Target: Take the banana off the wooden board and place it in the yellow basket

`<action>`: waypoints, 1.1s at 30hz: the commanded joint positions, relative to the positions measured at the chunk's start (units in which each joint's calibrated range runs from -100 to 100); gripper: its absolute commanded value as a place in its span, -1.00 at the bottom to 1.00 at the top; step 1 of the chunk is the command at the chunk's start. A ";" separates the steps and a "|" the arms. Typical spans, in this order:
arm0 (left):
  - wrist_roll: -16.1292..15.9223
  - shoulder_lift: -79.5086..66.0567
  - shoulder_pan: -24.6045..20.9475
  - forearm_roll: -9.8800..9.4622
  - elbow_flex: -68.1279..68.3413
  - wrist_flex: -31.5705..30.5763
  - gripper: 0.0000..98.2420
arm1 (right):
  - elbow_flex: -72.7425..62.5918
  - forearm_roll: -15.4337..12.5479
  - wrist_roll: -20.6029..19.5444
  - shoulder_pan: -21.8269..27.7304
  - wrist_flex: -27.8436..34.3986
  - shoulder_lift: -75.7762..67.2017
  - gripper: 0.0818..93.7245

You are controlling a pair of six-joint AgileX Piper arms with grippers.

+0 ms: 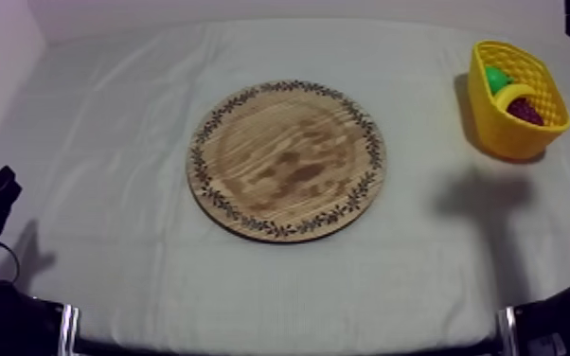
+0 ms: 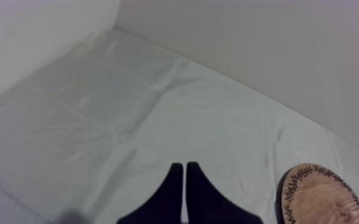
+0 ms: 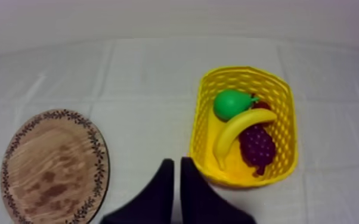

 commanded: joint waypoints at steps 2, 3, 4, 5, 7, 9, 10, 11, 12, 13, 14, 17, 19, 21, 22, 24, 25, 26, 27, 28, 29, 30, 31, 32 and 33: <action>0.00 0.04 -0.01 -0.02 0.00 0.00 -1.00 | 11.82 0.88 -0.81 -1.68 -3.87 -8.86 -0.99; 0.00 0.04 -0.01 -0.02 0.00 0.00 -1.00 | 14.65 1.06 -0.91 -1.97 -5.05 -10.73 -0.99; 0.00 0.04 -0.01 -0.02 0.00 0.00 -1.00 | 17.46 1.25 -1.02 -2.19 -6.29 -12.52 -0.99; 0.00 0.04 -0.01 -0.02 0.00 0.00 -1.00 | 20.29 1.44 -1.09 -2.35 -7.59 -14.21 -0.99; 0.00 0.04 -0.01 -0.02 0.00 0.00 -1.00 | 26.06 1.92 -1.40 -2.55 -10.60 -17.26 -0.99; 0.00 0.04 -0.01 -0.02 0.00 0.00 -1.00 | 31.84 2.44 -1.86 -2.40 -14.17 -19.92 -1.00; 0.00 0.04 -0.01 -0.02 0.00 0.00 -1.00 | 34.73 2.65 -2.06 -2.24 -16.13 -21.20 -1.00; 0.00 0.04 -0.01 -0.02 0.00 0.00 -1.00 | 37.65 2.88 -2.20 -2.08 -18.21 -22.44 -1.00; 0.00 0.04 -0.01 -0.02 0.00 0.00 -1.00 | 40.60 3.08 -2.23 -1.90 -20.41 -23.75 -1.00; 0.00 0.04 -0.01 -0.02 0.00 0.00 -1.00 | 43.49 3.26 -2.20 -1.71 -22.65 -25.07 -1.00; 0.00 0.04 -0.01 -0.02 0.00 0.00 -1.00 | 46.32 3.41 -2.06 -1.48 -24.87 -26.43 -1.00; 0.00 0.04 -0.01 -0.02 0.00 0.00 -1.00 | 53.99 3.44 -1.11 -0.77 -29.83 -30.97 -1.00; 0.00 0.04 -0.01 -0.02 0.00 0.00 -1.00 | 57.45 2.65 0.07 -0.31 -30.85 -34.27 -1.00; 0.00 0.04 -0.01 -0.02 0.00 0.00 -1.00 | 59.45 1.96 0.67 -0.05 -30.72 -37.18 -1.00; 0.00 0.04 -0.01 -0.02 0.00 0.00 -1.00 | 60.02 1.29 1.10 0.03 -30.33 -38.50 -1.00; 0.00 0.04 -0.01 -0.02 0.00 0.00 -1.00 | 60.64 -0.69 2.37 0.16 -29.12 -40.90 -1.00; 0.00 0.04 -0.01 -0.02 0.00 0.00 -1.00 | 60.79 -1.75 3.33 0.15 -28.58 -41.92 -1.00; 0.00 0.04 -0.01 -0.02 0.00 0.00 -1.00 | 60.90 -2.84 4.56 0.14 -28.15 -42.78 -1.00; 0.00 0.04 -0.01 -0.02 0.00 0.00 -1.00 | 61.01 -3.96 6.43 0.20 -27.86 -43.51 -1.00; 0.00 0.04 -0.01 -0.02 0.00 0.00 -1.00 | 61.08 -4.77 8.24 0.23 -27.69 -44.18 -1.00; 0.00 0.04 -0.01 -0.02 0.00 0.00 -1.00 | 61.17 -5.35 9.83 0.22 -27.63 -44.80 -1.00; 0.00 0.04 -0.01 -0.02 0.00 0.00 -1.00 | 61.26 -5.76 11.13 0.17 -27.71 -45.41 -1.00; 0.00 0.04 -0.01 -0.02 0.00 0.00 -1.00 | 61.36 -6.05 12.09 0.09 -27.88 -46.07 -1.00; 0.00 0.04 -0.01 -0.02 0.00 0.00 -1.00 | 61.43 -6.25 12.71 -0.06 -28.10 -46.73 -1.00; 0.00 0.04 -0.01 -0.02 0.00 0.00 -1.00 | 61.48 -6.38 13.06 -0.24 -28.33 -47.40 -1.00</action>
